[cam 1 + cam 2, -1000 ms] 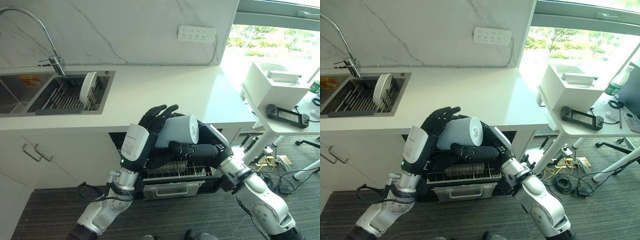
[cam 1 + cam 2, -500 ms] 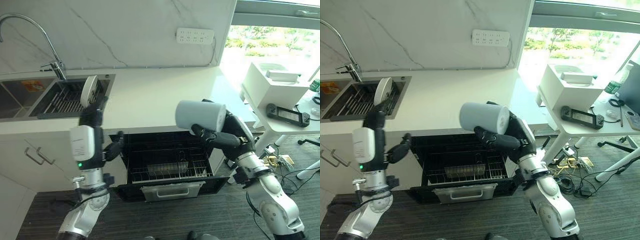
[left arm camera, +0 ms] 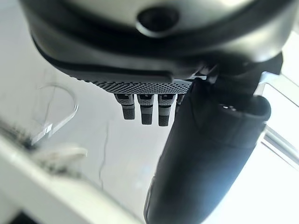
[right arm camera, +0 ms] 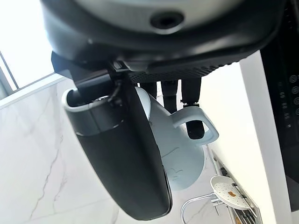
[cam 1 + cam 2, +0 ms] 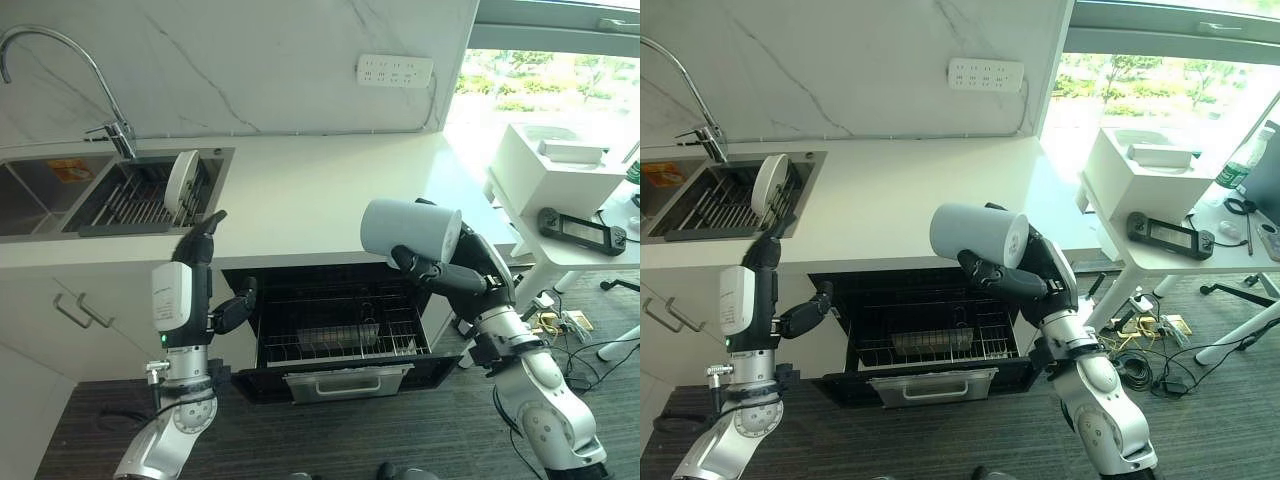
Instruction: Place the dishes in the dishwasher.
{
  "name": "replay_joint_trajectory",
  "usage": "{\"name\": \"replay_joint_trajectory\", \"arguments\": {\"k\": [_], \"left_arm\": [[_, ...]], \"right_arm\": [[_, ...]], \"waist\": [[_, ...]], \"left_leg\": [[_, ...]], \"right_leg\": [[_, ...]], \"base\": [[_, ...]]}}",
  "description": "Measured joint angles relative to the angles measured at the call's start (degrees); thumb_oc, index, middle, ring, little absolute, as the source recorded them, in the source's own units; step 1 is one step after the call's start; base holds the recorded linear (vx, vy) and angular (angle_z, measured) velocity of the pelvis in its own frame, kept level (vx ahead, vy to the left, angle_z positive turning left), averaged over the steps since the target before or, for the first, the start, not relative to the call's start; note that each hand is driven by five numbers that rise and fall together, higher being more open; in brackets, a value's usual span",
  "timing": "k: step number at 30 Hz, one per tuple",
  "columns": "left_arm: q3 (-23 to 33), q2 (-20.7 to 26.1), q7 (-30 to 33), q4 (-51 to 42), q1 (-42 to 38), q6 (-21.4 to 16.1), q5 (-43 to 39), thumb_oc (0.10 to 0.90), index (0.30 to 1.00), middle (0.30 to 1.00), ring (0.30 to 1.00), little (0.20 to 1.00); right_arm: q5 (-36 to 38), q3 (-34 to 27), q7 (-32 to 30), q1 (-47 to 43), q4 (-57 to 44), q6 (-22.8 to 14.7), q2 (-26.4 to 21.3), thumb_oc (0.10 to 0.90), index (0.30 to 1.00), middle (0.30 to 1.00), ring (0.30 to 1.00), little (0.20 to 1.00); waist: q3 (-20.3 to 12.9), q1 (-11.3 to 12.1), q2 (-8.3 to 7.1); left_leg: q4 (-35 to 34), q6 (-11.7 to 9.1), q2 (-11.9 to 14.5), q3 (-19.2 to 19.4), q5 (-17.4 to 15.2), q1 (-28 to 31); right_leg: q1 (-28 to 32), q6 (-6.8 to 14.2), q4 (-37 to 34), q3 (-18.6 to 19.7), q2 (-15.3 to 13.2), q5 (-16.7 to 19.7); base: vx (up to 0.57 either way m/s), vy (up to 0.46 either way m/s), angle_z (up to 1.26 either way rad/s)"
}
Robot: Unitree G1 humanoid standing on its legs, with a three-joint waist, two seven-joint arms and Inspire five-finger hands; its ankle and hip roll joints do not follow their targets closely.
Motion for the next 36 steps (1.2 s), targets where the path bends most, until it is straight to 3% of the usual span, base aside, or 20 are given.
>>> {"name": "replay_joint_trajectory", "arguments": {"k": [2,7,10,14,17,22,31,36], "left_arm": [[0.73,-2.02,-7.35,-1.16,0.32,-0.46,-10.12,0.8,0.9,0.9,0.9,0.9],[1.93,-5.56,-17.65,-3.51,0.48,0.06,-25.09,0.8,0.9,0.9,0.9,0.9],[1.76,-5.34,-28.55,-7.11,1.36,4.32,-29.73,0.8,0.9,0.9,0.9,0.9],[1.62,-3.24,-37.83,-8.99,2.37,9.52,-33.74,0.8,0.9,0.9,0.9,0.9],[0.74,-0.26,-43.89,-8.92,2.57,15.91,-35.93,0.8,0.9,0.9,0.9,0.9],[-3.19,2.18,-50.6,-8.48,3.09,24.0,-35.06,0.8,0.9,0.9,0.9,0.9],[-7.51,10.86,-55.81,-8.17,-0.86,36.34,-20.21,0.8,0.9,0.9,0.9,0.9],[-11.49,9.4,-54.38,-5.87,-5.97,37.39,-15.45,0.8,0.9,0.9,0.9,0.9]], "right_arm": [[0.09,-0.07,1.48,2.16,1.21,0.08,1.44,0.4,0.3,0.3,0.3,0.3],[0.12,-0.12,3.28,5.71,4.36,1.36,3.87,0.4,0.3,0.3,0.3,0.3],[0.11,-0.36,3.89,6.22,4.35,1.35,3.77,0.4,0.3,0.3,0.3,0.3],[0.11,-1.76,4.73,6.79,4.36,1.3,3.59,0.4,0.3,0.3,0.3,0.3],[0.12,-2.14,5.67,6.82,4.36,1.16,3.5,0.4,0.3,0.3,0.3,0.3],[0.14,-2.31,5.9,6.77,4.36,0.47,2.22,0.4,0.3,0.3,0.3,0.3],[2.31,-3.11,4.66,6.32,4.36,-0.24,-1.09,0.4,0.3,0.3,0.3,0.3],[2.24,-1.58,4.4,4.39,4.36,-0.32,-0.78,0.4,0.3,0.3,0.3,0.3]], "waist": [[0.01,-0.09,0.0],[0.02,-0.16,0.0],[0.04,-0.33,0.02],[0.13,-0.43,0.15],[0.36,-0.77,0.49],[1.83,-1.54,1.87],[2.23,-2.1,2.43],[2.34,-3.3,2.55]], "left_leg": [[-0.04,-0.02,0.01,-0.04,-0.02,-0.09],[-0.06,-0.03,0.02,-0.08,-0.05,-0.63],[0.05,0.09,0.03,-0.15,0.14,-0.88],[-0.11,0.11,0.02,-0.02,0.12,-0.88],[-0.17,0.13,0.03,0.07,0.11,-0.85],[-0.5,0.18,0.0,0.81,0.08,-0.3],[-1.27,0.14,0.07,1.02,0.08,0.97],[-1.3,0.07,0.1,1.52,0.02,1.19]], "right_leg": [[-0.03,0.18,0.01,-0.01,0.0,-0.16],[-0.58,0.35,0.02,-0.01,-0.02,-0.62],[-0.98,0.28,-0.08,-0.17,-0.01,-0.57],[-1.01,0.43,-0.35,-0.16,0.0,-0.62],[-0.98,0.5,-0.47,-0.11,0.03,-0.6],[-0.87,0.66,-0.61,0.63,0.06,-0.32],[0.1,0.72,-1.02,0.92,0.41,-0.42],[0.11,0.75,-1.1,1.33,0.48,-0.39]], "base": [[0.0,0.0,0.0],[-0.03,-0.005,0.0],[-0.05,0.0,0.02],[-0.05,0.002,-0.01],[-0.04,0.01,-0.01],[-0.01,0.004,-0.07],[0.0,0.0,-0.02],[0.01,-0.008,-0.05]]}}
